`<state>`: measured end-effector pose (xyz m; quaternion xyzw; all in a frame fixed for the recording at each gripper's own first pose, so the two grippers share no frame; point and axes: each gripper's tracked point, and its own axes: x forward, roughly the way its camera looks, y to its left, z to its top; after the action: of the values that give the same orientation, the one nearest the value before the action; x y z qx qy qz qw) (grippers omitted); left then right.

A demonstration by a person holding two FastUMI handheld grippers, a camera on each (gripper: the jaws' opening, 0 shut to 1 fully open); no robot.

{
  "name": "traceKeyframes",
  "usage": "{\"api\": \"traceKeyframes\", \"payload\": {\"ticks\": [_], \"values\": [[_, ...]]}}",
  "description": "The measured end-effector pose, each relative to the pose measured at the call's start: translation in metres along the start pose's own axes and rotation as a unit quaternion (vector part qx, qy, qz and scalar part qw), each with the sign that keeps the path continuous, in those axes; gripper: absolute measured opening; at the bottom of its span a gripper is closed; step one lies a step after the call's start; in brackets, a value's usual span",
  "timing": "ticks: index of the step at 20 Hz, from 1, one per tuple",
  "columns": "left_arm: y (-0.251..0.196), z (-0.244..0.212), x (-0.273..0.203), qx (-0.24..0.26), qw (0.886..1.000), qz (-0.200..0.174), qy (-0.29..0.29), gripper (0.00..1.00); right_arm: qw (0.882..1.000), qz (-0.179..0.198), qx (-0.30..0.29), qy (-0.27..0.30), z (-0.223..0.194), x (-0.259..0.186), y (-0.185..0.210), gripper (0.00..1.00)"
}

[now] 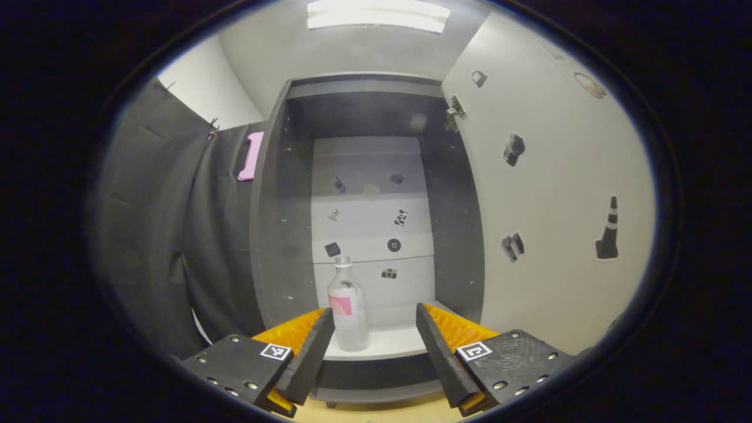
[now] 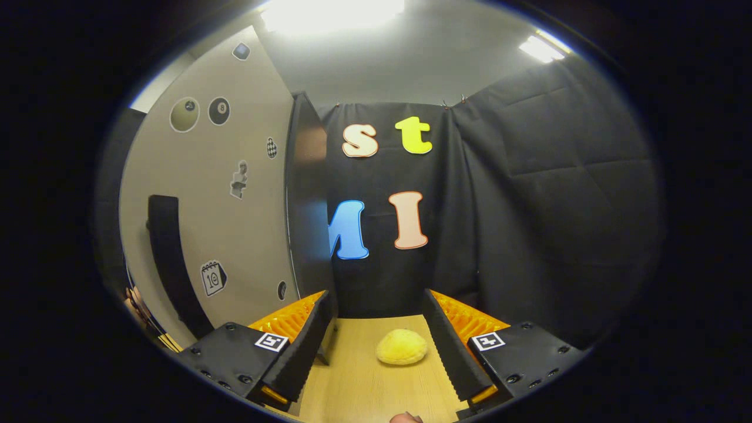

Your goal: Open the cabinet door with the right hand, grasp the bottle in the cabinet with the left hand and place it on the coaster, then close the cabinet door with the right hand.

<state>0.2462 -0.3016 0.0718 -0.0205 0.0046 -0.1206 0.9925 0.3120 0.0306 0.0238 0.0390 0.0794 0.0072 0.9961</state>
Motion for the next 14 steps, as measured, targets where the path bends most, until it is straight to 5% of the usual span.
{"api": "traceKeyframes", "payload": {"ticks": [14], "values": [[0.052,-0.066,0.118,-0.023,0.999,-0.012,0.044,0.84,0.997,-0.071,0.004,0.024,-0.022,0.044,0.000,0.98]]}}
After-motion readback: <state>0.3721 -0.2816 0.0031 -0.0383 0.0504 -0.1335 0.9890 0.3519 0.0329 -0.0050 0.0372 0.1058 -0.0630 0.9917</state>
